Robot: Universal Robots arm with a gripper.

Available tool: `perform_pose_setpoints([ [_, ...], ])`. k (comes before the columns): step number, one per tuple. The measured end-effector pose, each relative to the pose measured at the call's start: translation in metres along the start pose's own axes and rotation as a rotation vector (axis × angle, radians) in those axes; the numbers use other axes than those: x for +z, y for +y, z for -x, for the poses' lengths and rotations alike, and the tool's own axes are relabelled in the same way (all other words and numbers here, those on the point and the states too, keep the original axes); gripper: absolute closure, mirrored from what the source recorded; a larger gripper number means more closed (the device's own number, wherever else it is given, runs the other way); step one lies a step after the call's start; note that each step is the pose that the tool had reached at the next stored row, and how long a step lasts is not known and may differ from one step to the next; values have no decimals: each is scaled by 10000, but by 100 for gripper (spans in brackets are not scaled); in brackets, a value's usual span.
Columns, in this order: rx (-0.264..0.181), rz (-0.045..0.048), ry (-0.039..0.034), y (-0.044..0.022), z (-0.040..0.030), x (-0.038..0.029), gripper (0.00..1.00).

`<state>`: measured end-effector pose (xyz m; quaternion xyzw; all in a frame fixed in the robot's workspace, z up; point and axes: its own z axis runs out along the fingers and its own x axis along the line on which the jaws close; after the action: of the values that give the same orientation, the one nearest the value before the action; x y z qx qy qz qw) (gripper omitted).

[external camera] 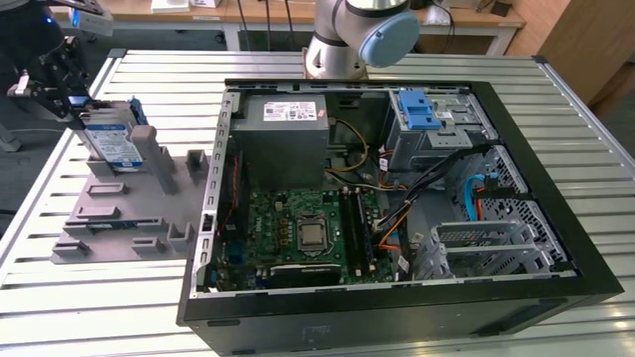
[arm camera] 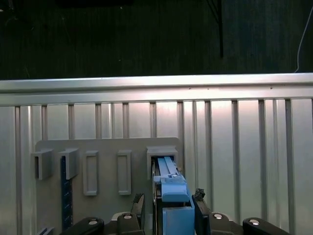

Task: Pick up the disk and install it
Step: 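Pick up the disk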

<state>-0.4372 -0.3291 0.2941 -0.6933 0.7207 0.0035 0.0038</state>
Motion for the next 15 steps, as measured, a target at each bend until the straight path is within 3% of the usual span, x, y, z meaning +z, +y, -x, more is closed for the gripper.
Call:
perform_pose_setpoints([
  [7, 0, 2, 1, 0, 0, 32, 49],
  [9, 0, 0, 0, 0, 0, 33, 51],
  [10, 0, 0, -1, 0, 0, 34, 58],
  [15, 0, 1, 1, 0, 0, 34, 59],
])
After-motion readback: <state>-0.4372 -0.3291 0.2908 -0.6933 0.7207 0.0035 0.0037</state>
